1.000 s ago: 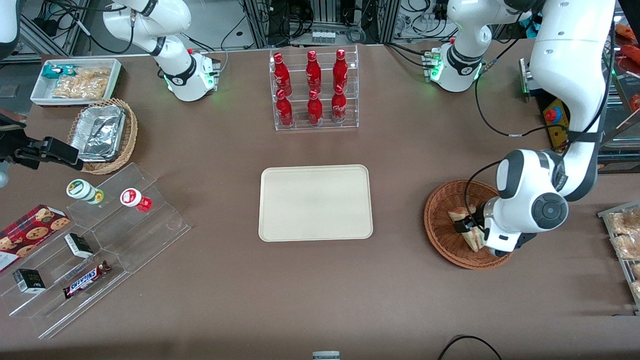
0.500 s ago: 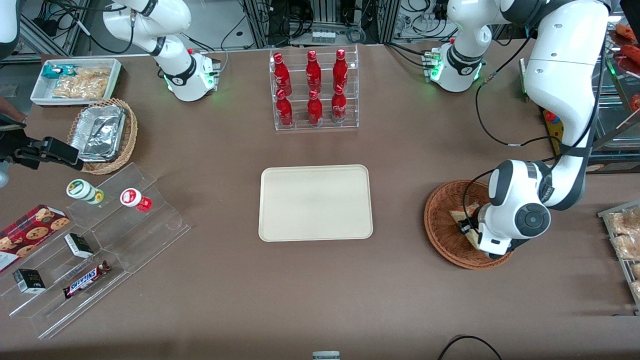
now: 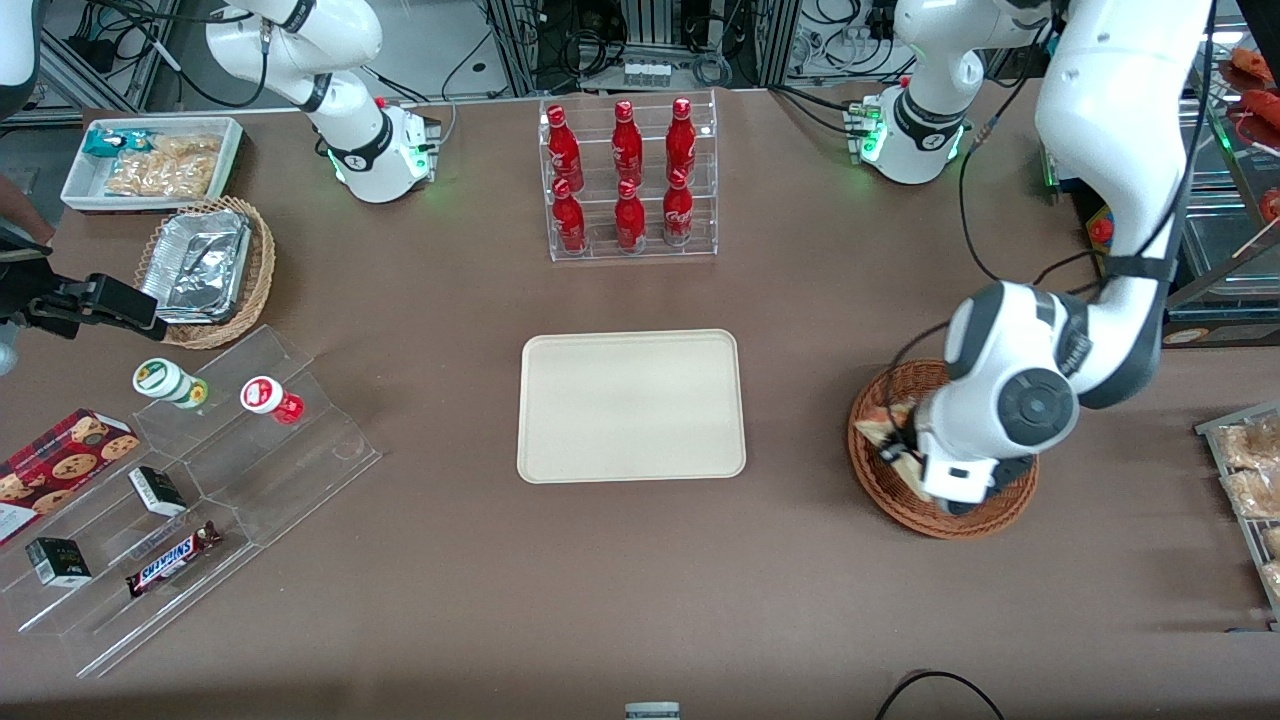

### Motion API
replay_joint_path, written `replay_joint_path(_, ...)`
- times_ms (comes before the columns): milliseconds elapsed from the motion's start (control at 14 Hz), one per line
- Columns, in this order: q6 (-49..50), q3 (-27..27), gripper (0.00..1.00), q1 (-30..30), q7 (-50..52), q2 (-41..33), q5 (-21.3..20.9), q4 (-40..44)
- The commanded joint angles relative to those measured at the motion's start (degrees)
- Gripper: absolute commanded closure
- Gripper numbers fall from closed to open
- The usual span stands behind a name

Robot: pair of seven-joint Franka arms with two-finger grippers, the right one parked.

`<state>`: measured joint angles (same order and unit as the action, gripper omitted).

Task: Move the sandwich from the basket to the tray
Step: 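Lift the sandwich and carry it over the cream tray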

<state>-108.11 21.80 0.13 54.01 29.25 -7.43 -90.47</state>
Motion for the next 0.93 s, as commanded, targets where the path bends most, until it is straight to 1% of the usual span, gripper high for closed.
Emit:
replay_joint_path(0, 2.56, 2.46, 0.80, -7.21, 6.54, 2.20, -3.29, 4.49)
replay_joint_path(71, 2.56, 2.37, 0.80, -11.07, 7.16, 4.12, -3.38, 7.56)
replay_joint_path(214, 2.56, 2.37, 0.79, -16.88, 6.82, 8.69, -3.29, 12.83)
replay_joint_path(429, 2.29, 2.28, 0.77, -24.45, 6.37, 16.25, -3.47, 20.92)
replay_joint_path(500, 2.12, 2.19, 0.77, -26.56, 5.94, 18.54, -4.42, 22.86)
replay_joint_path(571, 1.86, 2.19, 0.77, -27.80, 4.20, 19.86, -5.39, 23.66)
replay_joint_path(857, 0.98, 2.19, 0.76, -30.62, -2.67, 23.47, -5.93, 24.02)
